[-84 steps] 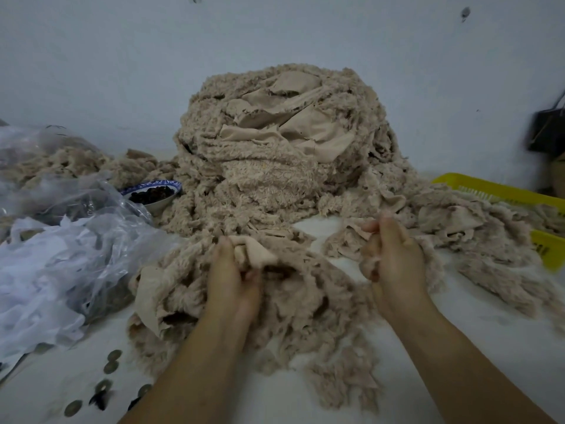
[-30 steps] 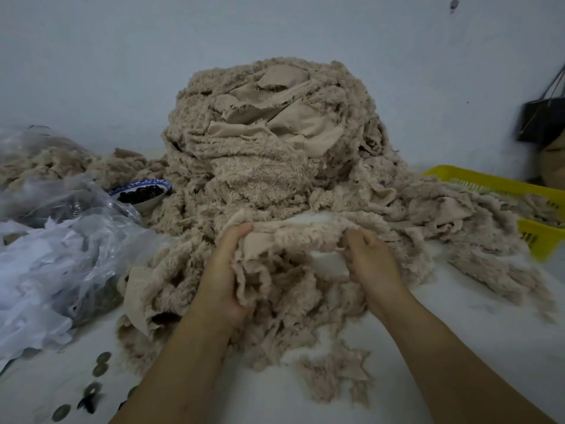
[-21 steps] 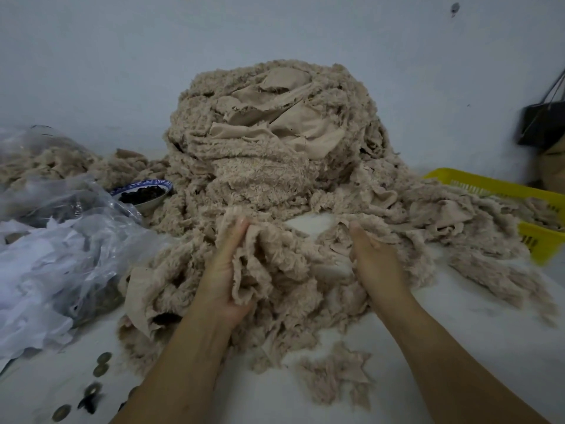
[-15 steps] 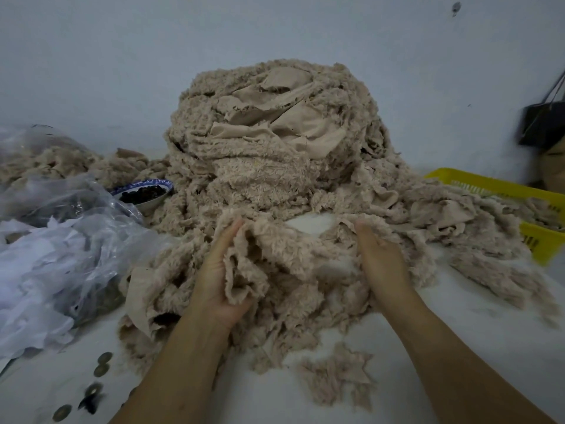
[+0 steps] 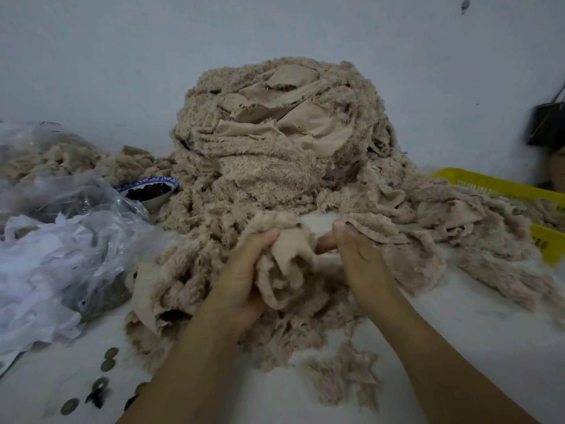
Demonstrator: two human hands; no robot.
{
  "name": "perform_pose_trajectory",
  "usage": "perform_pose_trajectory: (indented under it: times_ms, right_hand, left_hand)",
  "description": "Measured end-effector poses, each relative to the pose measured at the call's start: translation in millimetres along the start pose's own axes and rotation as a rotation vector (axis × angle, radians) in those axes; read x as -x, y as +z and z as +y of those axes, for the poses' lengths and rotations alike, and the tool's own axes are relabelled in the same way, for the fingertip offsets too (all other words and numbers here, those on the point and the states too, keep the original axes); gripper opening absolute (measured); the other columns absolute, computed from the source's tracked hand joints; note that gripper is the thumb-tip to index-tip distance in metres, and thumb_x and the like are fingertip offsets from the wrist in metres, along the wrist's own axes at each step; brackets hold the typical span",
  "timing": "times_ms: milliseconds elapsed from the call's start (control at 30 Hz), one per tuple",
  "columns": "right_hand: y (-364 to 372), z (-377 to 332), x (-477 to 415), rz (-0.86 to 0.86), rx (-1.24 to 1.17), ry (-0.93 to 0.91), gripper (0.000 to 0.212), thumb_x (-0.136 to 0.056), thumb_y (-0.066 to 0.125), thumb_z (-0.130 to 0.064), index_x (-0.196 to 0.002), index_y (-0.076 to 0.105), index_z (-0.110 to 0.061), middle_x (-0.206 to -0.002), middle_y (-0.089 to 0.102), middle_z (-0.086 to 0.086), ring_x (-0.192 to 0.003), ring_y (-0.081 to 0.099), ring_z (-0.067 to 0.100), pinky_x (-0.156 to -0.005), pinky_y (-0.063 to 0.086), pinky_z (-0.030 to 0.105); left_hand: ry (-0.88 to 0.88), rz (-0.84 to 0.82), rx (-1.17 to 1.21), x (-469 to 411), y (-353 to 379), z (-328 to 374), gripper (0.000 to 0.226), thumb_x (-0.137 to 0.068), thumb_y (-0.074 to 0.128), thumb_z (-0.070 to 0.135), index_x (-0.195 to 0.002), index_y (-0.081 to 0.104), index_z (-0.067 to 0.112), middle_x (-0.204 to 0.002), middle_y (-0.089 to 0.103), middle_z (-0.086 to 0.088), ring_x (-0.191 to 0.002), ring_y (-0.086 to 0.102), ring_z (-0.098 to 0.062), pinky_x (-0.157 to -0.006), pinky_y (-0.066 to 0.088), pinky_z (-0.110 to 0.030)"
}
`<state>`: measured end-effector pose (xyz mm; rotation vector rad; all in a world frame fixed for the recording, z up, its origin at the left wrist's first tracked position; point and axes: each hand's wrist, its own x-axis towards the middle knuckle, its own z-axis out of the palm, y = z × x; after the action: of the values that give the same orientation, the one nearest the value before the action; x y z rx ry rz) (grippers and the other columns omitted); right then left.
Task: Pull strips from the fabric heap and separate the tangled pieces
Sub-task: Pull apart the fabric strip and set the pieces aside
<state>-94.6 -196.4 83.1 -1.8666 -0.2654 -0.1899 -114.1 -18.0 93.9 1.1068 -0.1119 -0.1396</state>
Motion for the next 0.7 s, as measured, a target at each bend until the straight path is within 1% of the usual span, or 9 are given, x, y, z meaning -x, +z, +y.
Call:
perform_pose_trajectory:
  times_ms: [67,100,200,267,433,500,567,633,700]
  right_hand:
    - [3,1,3,-0.120,-0.088,0.070,0.090,-0.069,0.028,-0.097,-0.119,0.069,-0.033,-0.121,0.067,-0.014,-0.115,0.059,0.003,-0.097,0.045,0.028]
    - [5,3,2,-0.142,-0.082,0.071,0.088,-0.072,0.033,-0.093,-0.117,0.068,-0.026,-0.115,0.068,-0.010,-0.108,0.062,0.007,-0.095,0.048,0.032]
    - [6,7,-2,-0.099,-0.025,0.051,0.050,-0.092,0.053,-0.063,-0.081,0.051,-0.014,-0.068,0.052,-0.004,-0.061,0.048,0.010,-0.059,0.040,0.028]
    - [3,6,-5,-0.063,-0.049,0.053,0.037,-0.097,0.055,-0.047,-0.071,0.043,-0.024,-0.059,0.043,-0.010,-0.053,0.039,0.008,-0.050,0.034,0.021]
    - [-4,8,-7,0.058,-0.160,0.057,0.031,-0.099,0.052,-0.032,-0.070,0.049,-0.020,-0.068,0.049,-0.011,-0.054,0.038,0.009,-0.046,0.035,0.015]
    - [-4,8,-7,0.090,-0.161,0.039,0.035,-0.098,0.053,-0.024,-0.063,0.051,-0.019,-0.084,0.059,-0.031,-0.057,0.050,0.000,-0.050,0.038,0.007]
    - [-4,6,-7,0.097,-0.173,0.027,0.036,-0.099,0.053,-0.021,-0.062,0.051,-0.019,-0.091,0.056,-0.046,-0.077,0.056,-0.005,-0.054,0.040,0.005]
    - [-4,6,-6,0.092,-0.182,0.023,0.035,-0.101,0.051,-0.024,-0.067,0.049,-0.015,-0.073,0.058,-0.035,-0.063,0.048,0.013,-0.046,0.039,0.016]
    - [-3,5,-4,0.078,-0.170,0.007,0.034,-0.102,0.049,-0.031,-0.076,0.047,-0.010,-0.052,0.042,-0.016,-0.044,0.030,0.010,-0.038,0.027,0.014]
  left_hand:
    - [-0.028,0.071,-0.092,0,6,-6,0.034,-0.070,0.077,0.036,-0.092,0.080,0.010,-0.104,0.066,-0.032,-0.087,0.062,-0.039,-0.071,0.055,-0.038]
    - [-0.019,0.088,-0.124,-1,7,-10,0.031,-0.070,0.078,0.034,-0.091,0.080,0.011,-0.101,0.067,-0.030,-0.086,0.062,-0.039,-0.068,0.055,-0.036]
    - [0.028,0.050,-0.205,-2,12,-15,0.031,-0.082,0.068,0.025,-0.112,0.077,0.025,-0.111,0.073,-0.018,-0.103,0.069,-0.035,-0.086,0.059,-0.041]
    - [0.024,0.078,-0.197,-3,15,-14,0.031,-0.087,0.063,0.026,-0.115,0.075,0.026,-0.115,0.073,-0.017,-0.111,0.068,-0.034,-0.095,0.056,-0.045]
    - [-0.030,0.249,-0.149,-3,13,-16,0.020,-0.092,0.064,0.027,-0.086,0.082,0.019,-0.095,0.077,-0.013,-0.083,0.074,-0.025,-0.067,0.059,-0.033]
    - [-0.009,0.249,-0.133,-4,15,-16,0.020,-0.092,0.066,0.026,-0.086,0.081,0.015,-0.094,0.076,-0.016,-0.083,0.074,-0.027,-0.066,0.058,-0.033]
    - [0.016,0.218,-0.089,-6,15,-18,0.018,-0.091,0.068,0.022,-0.098,0.079,0.008,-0.102,0.076,-0.018,-0.094,0.074,-0.029,-0.070,0.060,-0.032]
    - [0.015,0.185,-0.024,-5,17,-17,0.024,-0.088,0.068,0.015,-0.108,0.075,0.003,-0.105,0.075,-0.020,-0.096,0.074,-0.030,-0.070,0.060,-0.032]
    - [0.014,0.118,-0.004,-5,15,-16,0.023,-0.082,0.068,0.011,-0.102,0.075,0.001,-0.095,0.076,-0.020,-0.083,0.075,-0.031,-0.062,0.059,-0.032]
